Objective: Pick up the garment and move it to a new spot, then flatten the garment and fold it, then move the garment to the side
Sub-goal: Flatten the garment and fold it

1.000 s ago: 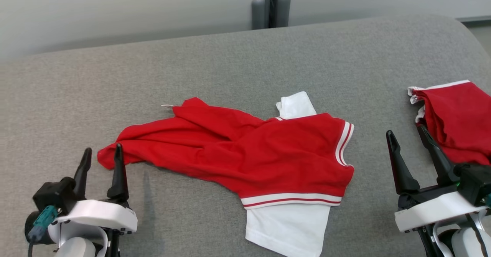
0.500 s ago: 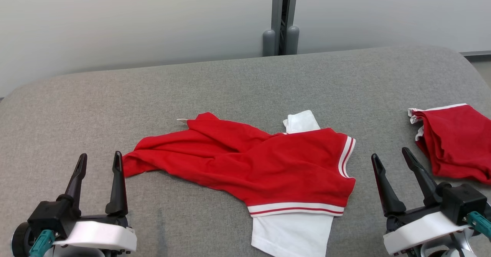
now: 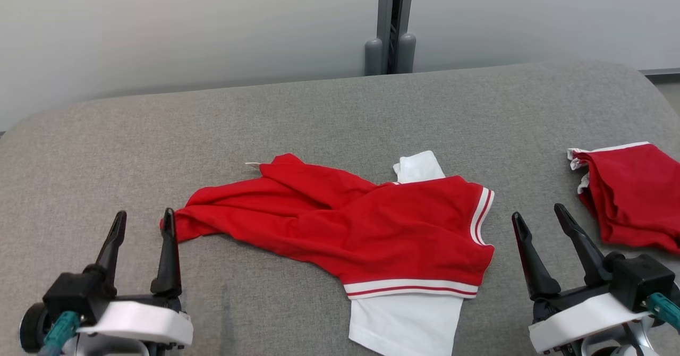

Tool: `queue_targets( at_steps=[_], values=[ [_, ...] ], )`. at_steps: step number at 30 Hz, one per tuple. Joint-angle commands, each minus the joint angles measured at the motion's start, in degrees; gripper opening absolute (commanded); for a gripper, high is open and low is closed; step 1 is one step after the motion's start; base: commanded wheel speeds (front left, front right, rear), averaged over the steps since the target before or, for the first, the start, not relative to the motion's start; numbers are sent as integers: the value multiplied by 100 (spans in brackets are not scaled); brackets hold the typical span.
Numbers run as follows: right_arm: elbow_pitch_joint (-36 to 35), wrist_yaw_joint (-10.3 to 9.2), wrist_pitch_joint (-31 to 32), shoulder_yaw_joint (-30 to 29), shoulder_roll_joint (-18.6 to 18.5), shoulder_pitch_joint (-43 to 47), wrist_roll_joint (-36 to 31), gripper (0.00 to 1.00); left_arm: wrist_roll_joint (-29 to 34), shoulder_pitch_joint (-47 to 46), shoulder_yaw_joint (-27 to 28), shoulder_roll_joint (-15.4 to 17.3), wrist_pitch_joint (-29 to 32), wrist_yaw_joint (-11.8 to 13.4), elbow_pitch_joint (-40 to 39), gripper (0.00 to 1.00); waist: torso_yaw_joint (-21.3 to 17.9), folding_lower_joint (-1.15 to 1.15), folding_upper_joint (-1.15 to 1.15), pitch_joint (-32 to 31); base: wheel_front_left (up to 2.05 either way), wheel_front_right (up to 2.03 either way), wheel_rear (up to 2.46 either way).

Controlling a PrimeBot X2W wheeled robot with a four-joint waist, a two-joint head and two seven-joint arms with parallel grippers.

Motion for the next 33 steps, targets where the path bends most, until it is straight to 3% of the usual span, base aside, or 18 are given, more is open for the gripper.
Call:
queue_targets(
  at_steps=[1,13,25,26,27,28,33],
  values=[
    [-24,-2,1,-3,-16,-28,16,100,-49,-196,4,39,40,-50,37,100,-5,0,0,38,0,0,0],
    [67,-2,-114,200,-18,-346,146,100,-1020,-1275,114,226,1054,-916,2040,100,-277,0,0,713,0,0,0],
    [293,-2,-279,319,-65,-606,226,100,-1355,-2000,200,347,949,-1585,3502,100,-404,0,0,1083,0,0,0],
    [308,-2,-283,329,-71,-617,234,100,-1366,-2044,188,346,925,-1631,3586,76,-406,0,0,1087,0,0,0],
    [320,-2,-289,341,-76,-633,244,100,-1402,-2082,170,333,933,-1686,3676,18,-409,0,0,1089,0,0,0],
    [328,-2,-294,352,-80,-649,251,100,-1441,-2115,159,319,943,-1751,3752,0,-411,0,0,1089,0,0,0],
    [359,-2,-298,386,-92,-638,264,100,-1462,-2250,76,352,827,-1925,4016,0,-424,0,0,1081,0,0,0]
  ],
)
